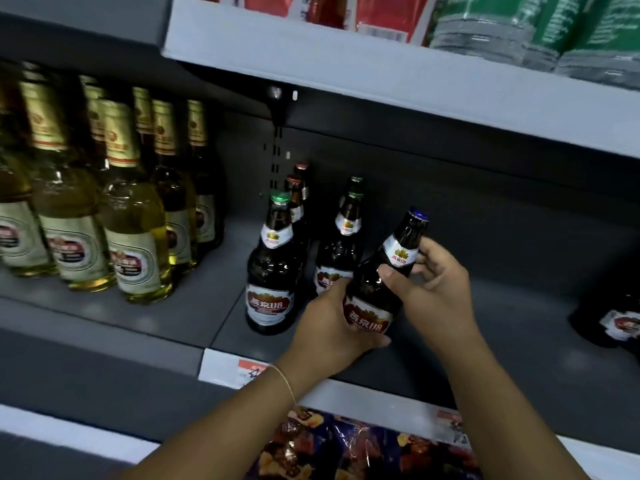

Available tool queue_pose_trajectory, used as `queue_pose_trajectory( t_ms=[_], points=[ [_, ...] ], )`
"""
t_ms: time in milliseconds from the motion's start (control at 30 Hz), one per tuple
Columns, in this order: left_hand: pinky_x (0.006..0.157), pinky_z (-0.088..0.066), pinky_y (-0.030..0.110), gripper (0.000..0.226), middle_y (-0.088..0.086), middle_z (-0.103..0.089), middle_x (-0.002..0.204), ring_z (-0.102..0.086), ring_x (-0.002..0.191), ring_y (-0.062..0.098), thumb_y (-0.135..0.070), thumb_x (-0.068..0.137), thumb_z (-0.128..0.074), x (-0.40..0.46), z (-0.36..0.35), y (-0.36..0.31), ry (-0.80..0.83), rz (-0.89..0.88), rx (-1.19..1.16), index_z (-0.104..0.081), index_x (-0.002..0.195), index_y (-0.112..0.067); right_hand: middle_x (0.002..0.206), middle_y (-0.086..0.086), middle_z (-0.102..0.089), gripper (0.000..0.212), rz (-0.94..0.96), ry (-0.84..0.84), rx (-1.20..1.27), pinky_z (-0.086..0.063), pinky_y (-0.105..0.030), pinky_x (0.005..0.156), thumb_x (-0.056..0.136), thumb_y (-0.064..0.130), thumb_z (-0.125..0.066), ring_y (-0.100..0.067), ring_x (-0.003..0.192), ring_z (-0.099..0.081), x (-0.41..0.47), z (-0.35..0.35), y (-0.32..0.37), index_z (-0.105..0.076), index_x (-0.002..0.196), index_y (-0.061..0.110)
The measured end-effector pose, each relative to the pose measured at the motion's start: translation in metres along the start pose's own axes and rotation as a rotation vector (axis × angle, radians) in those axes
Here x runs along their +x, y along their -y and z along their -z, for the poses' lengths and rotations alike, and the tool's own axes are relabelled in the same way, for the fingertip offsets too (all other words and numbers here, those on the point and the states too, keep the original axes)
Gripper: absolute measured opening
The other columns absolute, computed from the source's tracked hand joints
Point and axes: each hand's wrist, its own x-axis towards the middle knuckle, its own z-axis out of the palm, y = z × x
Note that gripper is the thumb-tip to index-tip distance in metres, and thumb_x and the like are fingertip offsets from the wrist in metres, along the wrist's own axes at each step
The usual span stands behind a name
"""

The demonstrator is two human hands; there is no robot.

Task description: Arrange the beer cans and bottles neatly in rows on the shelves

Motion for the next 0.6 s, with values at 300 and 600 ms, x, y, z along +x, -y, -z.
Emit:
queue_pose_trajectory(
  t_ms=[300,600],
  points=[
    [0.088,-0.049,0.014,0.074,-0.014,-0.067,0.113,-0.062,0.103,-0.003,-0.028,0.069,-0.085,-0.012,0.029,0.024,0.012,-0.01,0.001,-0.046,0.132,-0.025,0.105,0.011,-0.072,0.048,0.017,0.083,-0.038,-0.051,-0.012,0.078,0.082,-0.005,-0.072,-0.002,0.098,-0.067,-0.003,-0.042,-0.003,-0.062,0.124,0.016],
    [0.088,-0.041,0.002,0.068,-0.016,-0.062,0.115,-0.056,0.107,-0.007,-0.016,0.078,-0.077,-0.015,0.031,0.035,-0.013,-0.03,-0.012,-0.042,0.136,-0.021,0.115,0.009,-0.069,0.053,0.024,0.118,-0.095,-0.044,-0.002,0.079,0.085,-0.002,-0.07,0.004,0.102,-0.063,-0.006,-0.058,-0.005,-0.058,0.131,0.019]
  ],
)
